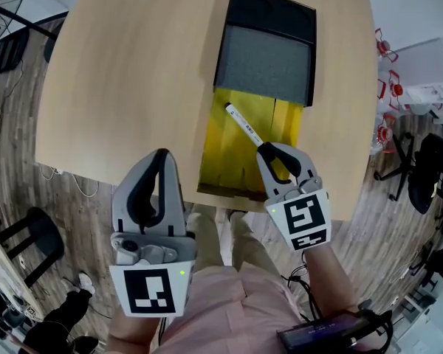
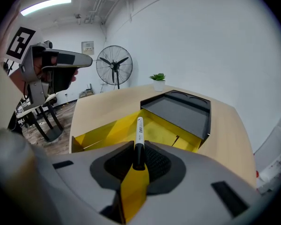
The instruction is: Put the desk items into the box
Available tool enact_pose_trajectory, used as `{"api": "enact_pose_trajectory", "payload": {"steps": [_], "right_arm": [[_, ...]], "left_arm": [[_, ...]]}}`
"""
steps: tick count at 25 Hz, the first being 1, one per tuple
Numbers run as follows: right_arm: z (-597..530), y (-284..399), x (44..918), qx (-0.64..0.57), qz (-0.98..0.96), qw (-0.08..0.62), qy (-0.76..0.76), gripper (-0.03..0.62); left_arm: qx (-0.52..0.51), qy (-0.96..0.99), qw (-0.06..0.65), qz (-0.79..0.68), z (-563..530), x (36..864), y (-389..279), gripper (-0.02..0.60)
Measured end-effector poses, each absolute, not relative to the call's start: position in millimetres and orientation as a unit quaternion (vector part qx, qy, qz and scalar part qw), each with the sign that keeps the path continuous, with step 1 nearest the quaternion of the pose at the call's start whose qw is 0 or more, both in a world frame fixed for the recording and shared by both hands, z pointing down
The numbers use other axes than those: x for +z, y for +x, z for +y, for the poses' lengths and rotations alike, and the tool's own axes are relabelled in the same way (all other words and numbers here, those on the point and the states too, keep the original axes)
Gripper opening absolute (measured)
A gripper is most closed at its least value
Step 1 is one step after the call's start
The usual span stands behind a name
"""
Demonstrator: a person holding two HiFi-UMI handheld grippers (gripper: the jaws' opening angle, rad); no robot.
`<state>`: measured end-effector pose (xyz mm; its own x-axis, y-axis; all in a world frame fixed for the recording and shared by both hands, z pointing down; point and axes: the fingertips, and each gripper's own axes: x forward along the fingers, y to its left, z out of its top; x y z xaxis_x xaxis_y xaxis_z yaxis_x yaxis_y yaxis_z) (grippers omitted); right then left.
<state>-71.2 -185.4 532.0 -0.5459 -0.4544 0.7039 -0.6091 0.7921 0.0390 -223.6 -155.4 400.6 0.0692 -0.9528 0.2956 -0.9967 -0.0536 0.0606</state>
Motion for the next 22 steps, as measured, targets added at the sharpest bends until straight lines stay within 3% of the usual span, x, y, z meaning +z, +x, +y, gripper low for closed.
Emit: {"api": "enact_pose_trajectory", "payload": {"steps": [12,22], "right_arm": [[-186,-82,549,0.105,-0.863,0.396,0.294,0.074],[-176,-76,541,0.107,-0.870,0.378,0.297,0.081]], "left_arm": [[0.090,0.720,0.134,-0.675,-163,408,-238,0.011],[0.087,0.724,0.116,-0.674,-152,394,-225,0.011]]}}
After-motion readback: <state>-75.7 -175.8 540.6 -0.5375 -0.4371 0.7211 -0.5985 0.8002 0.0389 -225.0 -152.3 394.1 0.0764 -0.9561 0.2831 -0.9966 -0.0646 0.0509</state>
